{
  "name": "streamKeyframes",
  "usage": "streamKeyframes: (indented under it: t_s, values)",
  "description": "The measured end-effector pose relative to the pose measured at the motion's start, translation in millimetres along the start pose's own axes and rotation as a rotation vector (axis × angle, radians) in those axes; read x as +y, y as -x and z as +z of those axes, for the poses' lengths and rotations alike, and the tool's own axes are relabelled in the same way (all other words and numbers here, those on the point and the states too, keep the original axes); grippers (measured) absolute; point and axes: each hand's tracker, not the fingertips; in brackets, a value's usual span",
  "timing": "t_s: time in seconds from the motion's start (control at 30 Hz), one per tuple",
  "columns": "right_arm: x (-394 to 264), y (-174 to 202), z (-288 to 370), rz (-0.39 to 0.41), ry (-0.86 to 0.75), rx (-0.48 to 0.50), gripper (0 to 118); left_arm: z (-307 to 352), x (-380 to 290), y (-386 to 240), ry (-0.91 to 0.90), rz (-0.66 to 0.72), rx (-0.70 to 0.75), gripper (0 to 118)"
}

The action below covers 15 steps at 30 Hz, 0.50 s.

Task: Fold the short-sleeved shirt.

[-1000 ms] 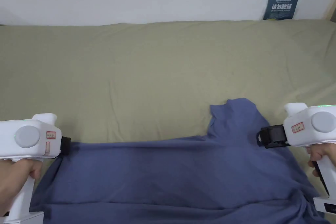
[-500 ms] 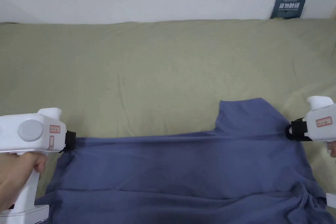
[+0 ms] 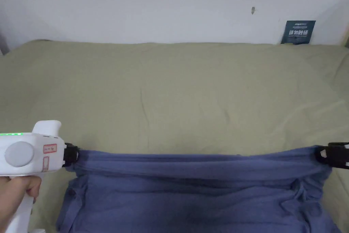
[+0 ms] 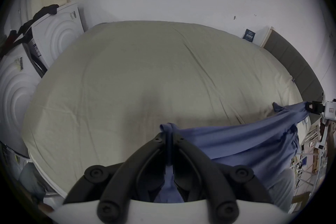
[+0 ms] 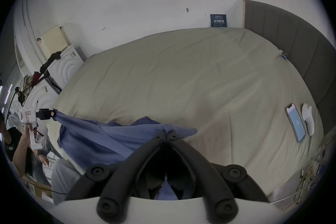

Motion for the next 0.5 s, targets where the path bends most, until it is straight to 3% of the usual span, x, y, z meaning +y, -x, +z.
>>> streamKeyframes:
  t_s: [0.23, 0.5]
  values:
    - [-76.4, -4.1, 26.8, -0.002, 0.045, 0.002, 2, 42.9, -65.0, -2.5, -0.018, -0.007, -0.027, 4]
    - [-119.2, -13.2, 15.4, -0.023, 0.099, -0.007, 3, 33.5, -119.6, 2.6, 0.048, 0.021, -0.025, 4]
